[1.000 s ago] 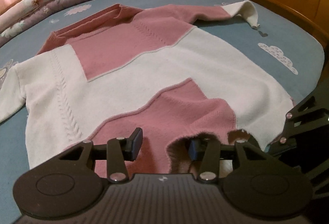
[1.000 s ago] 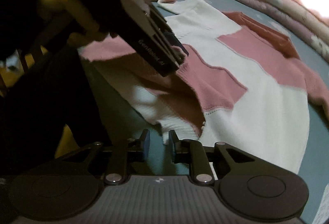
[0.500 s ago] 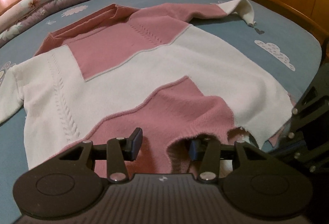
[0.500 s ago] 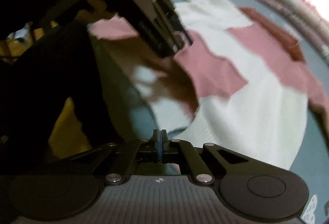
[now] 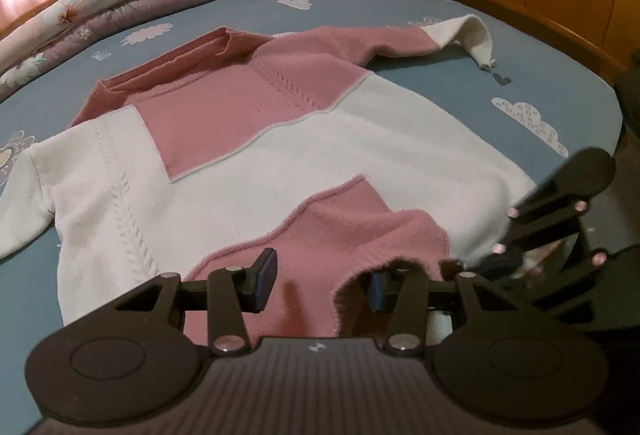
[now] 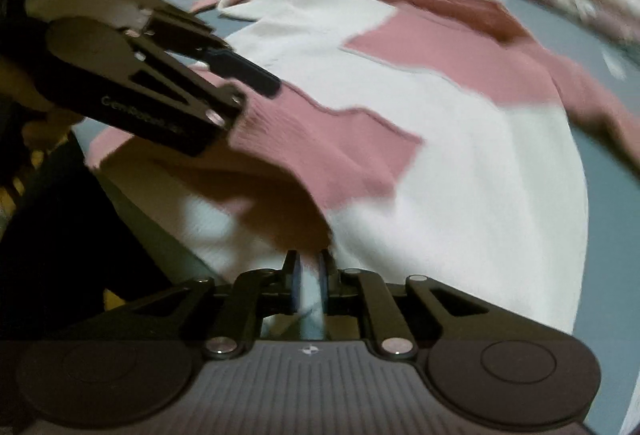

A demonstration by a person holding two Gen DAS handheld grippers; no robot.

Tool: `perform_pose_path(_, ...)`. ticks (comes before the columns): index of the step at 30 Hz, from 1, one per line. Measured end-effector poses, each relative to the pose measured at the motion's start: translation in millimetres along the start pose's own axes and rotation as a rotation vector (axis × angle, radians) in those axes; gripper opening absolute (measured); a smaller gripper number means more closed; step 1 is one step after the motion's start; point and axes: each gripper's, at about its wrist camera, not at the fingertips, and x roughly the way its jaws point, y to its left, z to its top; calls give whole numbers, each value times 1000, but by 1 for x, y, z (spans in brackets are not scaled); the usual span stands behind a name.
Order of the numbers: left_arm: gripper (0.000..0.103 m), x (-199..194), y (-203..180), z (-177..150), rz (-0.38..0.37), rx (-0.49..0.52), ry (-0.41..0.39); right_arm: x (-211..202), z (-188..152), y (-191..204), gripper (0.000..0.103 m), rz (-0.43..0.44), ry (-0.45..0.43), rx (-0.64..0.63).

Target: Fold clothes

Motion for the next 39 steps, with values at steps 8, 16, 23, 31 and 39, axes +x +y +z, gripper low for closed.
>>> perform_pose_path(8, 46, 3, 1, 10, -4, 15, 2, -19, -8, 23, 61, 4, -76, -152)
perform_pose_path(16, 46, -2, 2, 10, -8, 7, 6, 19, -2, 53, 36, -46, -53, -493)
perform_pose_path(23, 46, 1, 0, 11, -8, 19, 13, 19, 2, 55, 3, -54, 12, -630)
perform_pose_path(31, 45, 1, -5, 11, -20, 54, 19, 7, 3, 49, 3, 47, 138, -660)
perform_pose_path(39, 53, -15, -22, -5, -134, 123, 44, -15, 15, 39, 23, 121, 40, -490)
